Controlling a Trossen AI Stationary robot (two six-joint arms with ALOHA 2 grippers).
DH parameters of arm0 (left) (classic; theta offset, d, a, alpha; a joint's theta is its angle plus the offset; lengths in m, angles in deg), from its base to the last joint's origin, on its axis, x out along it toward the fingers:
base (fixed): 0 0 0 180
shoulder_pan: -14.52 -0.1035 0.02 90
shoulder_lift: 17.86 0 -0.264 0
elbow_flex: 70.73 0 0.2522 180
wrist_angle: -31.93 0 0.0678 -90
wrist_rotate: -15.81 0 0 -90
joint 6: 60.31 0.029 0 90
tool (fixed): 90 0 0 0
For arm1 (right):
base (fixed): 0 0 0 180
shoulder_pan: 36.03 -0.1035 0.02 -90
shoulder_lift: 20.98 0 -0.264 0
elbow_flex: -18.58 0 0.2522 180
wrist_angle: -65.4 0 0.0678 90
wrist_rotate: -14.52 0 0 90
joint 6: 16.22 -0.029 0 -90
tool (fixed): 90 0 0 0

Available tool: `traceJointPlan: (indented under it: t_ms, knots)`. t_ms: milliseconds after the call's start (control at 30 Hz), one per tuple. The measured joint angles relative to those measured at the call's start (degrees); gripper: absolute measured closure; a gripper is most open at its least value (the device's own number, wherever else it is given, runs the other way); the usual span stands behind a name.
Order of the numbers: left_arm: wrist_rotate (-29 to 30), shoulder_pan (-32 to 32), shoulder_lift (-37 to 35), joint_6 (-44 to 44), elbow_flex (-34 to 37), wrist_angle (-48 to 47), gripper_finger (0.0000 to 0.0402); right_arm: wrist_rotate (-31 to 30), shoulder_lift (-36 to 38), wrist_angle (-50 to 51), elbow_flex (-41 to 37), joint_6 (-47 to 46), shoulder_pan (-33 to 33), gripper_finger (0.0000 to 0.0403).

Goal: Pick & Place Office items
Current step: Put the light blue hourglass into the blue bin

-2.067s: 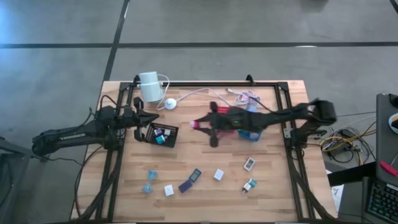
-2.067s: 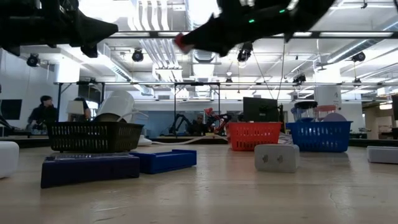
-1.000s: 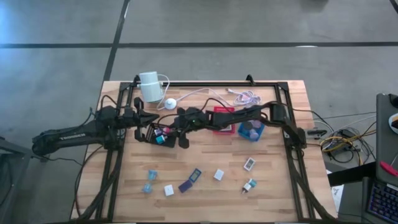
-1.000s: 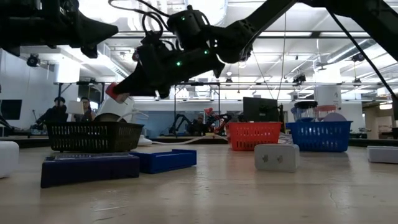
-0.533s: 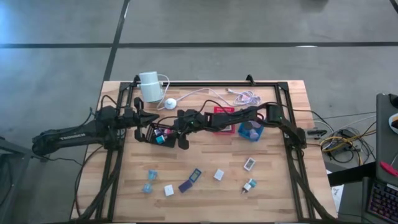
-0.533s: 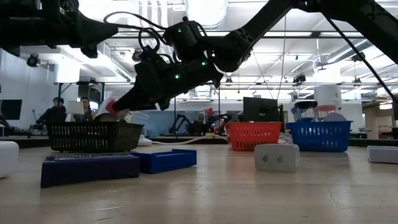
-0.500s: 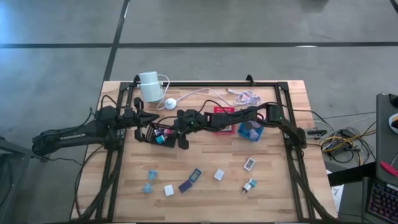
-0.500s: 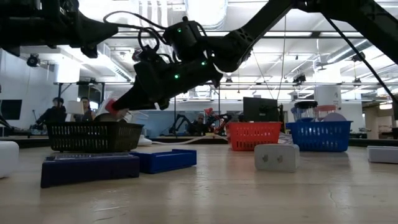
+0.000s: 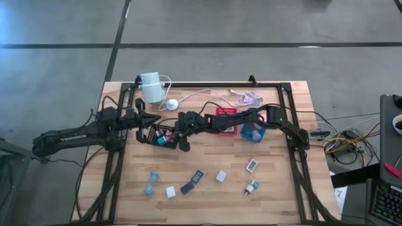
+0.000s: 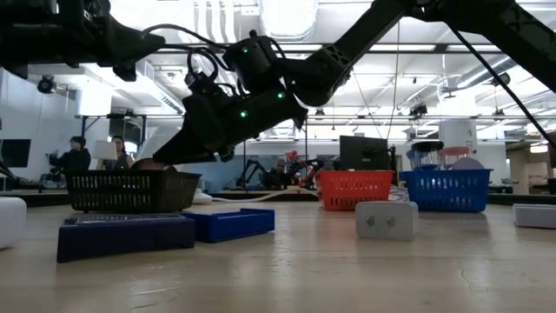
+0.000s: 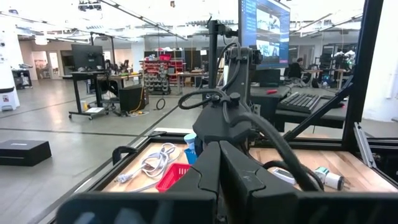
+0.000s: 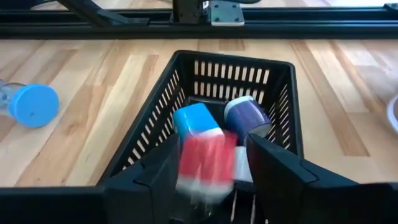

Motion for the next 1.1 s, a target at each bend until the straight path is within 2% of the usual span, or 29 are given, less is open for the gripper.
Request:
traceJointPlan:
  t_ms: [267,467,733,967,1100]
  knots:
    - [-0.02,0.0,0.0,0.0,0.0,0.0,0.0388,0.99,1.08,1.29,0.92,-0.21,-0.11,0.019]
    - [-0.17,0.0,-0.01,0.15,0.0,-0.15,0.0388,0.95,10.39,4.19,-0.5,2.51,-1.23,0.0205]
    - [-0.2,-0.04,-0.17,1.97,0.0,-3.0,0.0388,-0.8,32.94,3.83,-12.18,7.69,-6.79,0.0278]
    - [-0.2,0.0,-0.17,1.91,0.0,-2.99,0.0388,-1.09,57.16,-1.89,-30.5,3.01,-6.41,0.0352]
    - [-0.19,0.0,-0.17,1.89,0.0,-3.0,0.0388,-1.49,70.47,-2.4,-41.84,1.13,-5.19,0.0378]
